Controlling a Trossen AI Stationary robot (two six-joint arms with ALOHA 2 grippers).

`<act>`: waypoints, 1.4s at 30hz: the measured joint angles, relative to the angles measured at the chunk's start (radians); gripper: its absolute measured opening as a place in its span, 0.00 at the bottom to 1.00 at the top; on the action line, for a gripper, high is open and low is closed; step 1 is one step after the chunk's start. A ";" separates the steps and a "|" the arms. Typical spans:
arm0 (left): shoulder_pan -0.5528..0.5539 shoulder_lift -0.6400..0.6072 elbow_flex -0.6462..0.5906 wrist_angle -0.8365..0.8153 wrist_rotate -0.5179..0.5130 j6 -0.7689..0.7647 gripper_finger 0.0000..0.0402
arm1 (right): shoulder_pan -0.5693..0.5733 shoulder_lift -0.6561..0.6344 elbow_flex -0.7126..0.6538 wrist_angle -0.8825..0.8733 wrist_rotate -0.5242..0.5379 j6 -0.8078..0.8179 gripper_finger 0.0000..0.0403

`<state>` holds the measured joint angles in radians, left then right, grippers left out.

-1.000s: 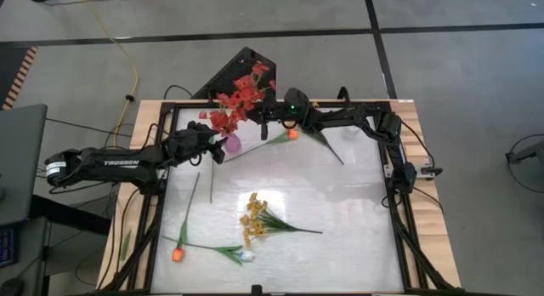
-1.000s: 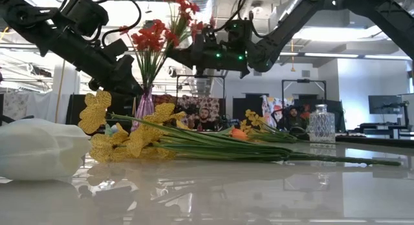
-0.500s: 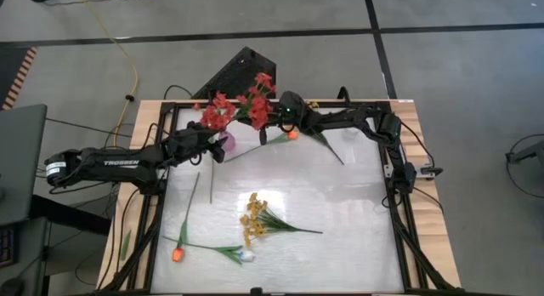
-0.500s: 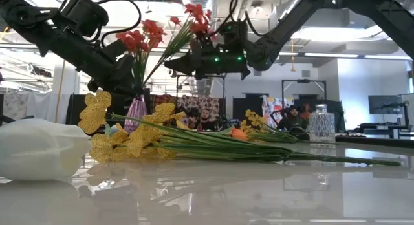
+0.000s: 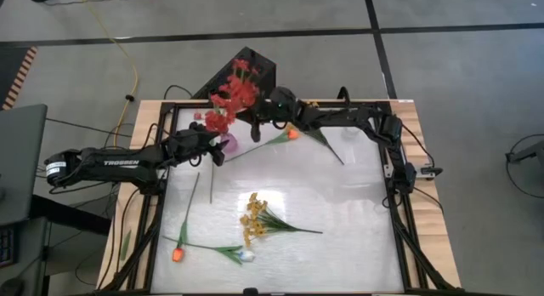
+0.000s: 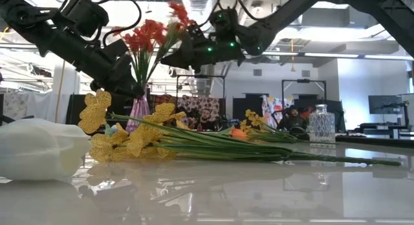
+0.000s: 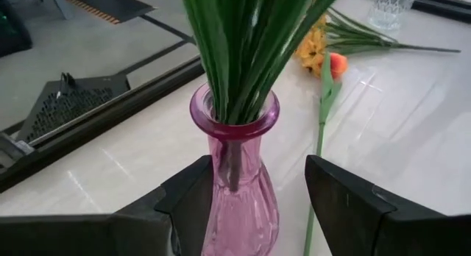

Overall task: Sort flowers into vase by color
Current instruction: Put the red flowers into the pink vase

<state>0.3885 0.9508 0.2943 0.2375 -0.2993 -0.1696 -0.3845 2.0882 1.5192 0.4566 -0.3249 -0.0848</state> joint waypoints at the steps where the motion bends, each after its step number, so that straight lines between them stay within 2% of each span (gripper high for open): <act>1: 0.000 0.000 0.000 -0.008 0.000 -0.002 0.51 | 0.006 0.000 0.001 -0.009 0.007 -0.002 0.05; 10: 0.000 0.000 0.000 -0.024 0.000 -0.035 0.51 | 0.024 0.014 0.002 -0.060 0.028 -0.011 0.05; 32: -0.001 0.000 -0.001 -0.022 0.015 -0.071 0.51 | 0.029 0.043 0.014 -0.023 0.092 -0.056 0.05; 37: -0.002 0.007 -0.001 -0.020 0.016 -0.078 0.51 | 0.029 0.084 0.016 -0.014 0.065 -0.056 0.05; 42: -0.003 0.060 -0.001 -0.019 0.026 -0.087 0.51 | 0.021 0.082 0.015 -0.098 0.036 -0.062 0.09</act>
<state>0.3859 1.0112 0.2935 0.2184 -0.2737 -0.2561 -0.3630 2.1705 1.5345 0.3588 -0.2891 -0.1468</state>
